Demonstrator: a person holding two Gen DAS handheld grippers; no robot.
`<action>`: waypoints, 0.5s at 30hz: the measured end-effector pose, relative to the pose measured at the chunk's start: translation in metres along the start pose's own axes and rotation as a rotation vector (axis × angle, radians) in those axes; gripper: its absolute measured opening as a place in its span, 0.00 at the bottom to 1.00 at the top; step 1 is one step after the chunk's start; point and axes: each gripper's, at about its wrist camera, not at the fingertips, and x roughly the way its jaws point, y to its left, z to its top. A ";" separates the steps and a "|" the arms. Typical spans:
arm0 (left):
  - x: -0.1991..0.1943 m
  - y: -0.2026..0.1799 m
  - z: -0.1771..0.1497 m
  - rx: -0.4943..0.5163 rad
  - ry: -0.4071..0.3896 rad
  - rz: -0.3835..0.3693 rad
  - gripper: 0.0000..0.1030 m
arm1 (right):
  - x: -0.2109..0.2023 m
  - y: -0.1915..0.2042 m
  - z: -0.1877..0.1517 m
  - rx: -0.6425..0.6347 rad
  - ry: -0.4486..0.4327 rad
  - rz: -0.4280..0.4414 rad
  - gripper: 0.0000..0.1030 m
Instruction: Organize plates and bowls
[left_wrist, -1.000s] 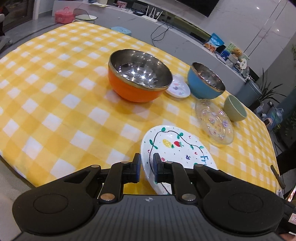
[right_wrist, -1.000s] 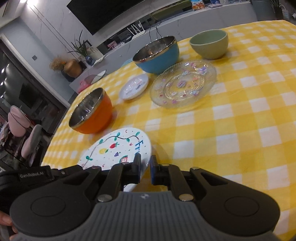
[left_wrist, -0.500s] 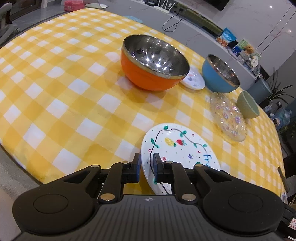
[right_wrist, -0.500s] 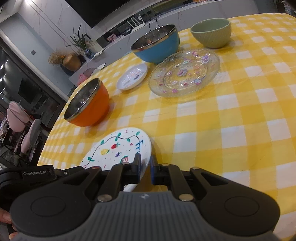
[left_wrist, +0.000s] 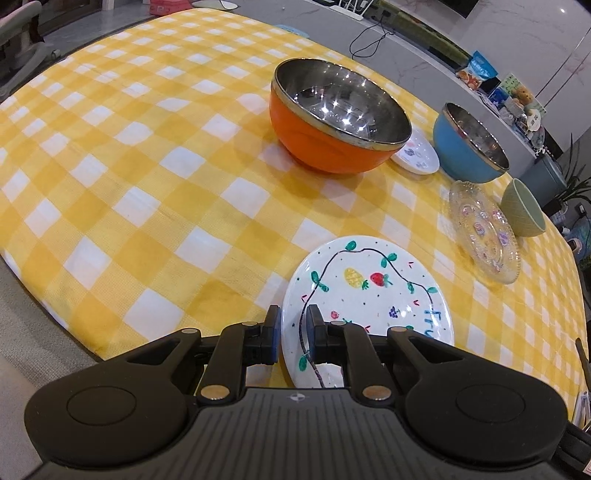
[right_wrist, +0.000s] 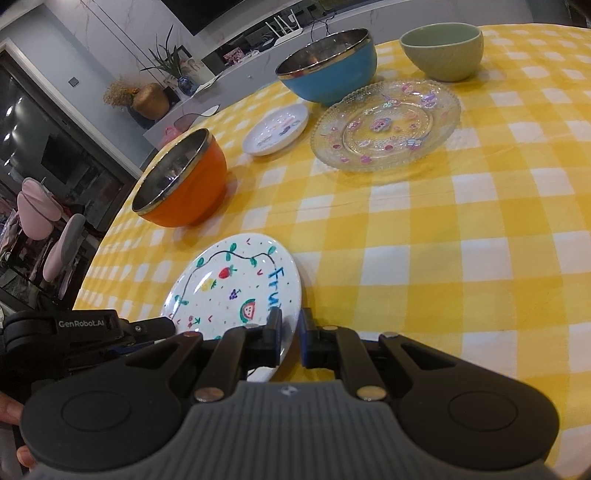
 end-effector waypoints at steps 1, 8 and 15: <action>0.000 0.000 0.000 0.002 0.000 0.002 0.15 | 0.000 0.000 0.000 -0.003 0.000 -0.001 0.07; -0.011 0.001 -0.002 -0.010 -0.061 -0.010 0.19 | -0.004 0.001 0.000 0.002 -0.011 -0.004 0.20; -0.030 -0.009 -0.001 0.026 -0.151 -0.084 0.24 | -0.026 -0.001 0.004 0.010 -0.098 -0.032 0.35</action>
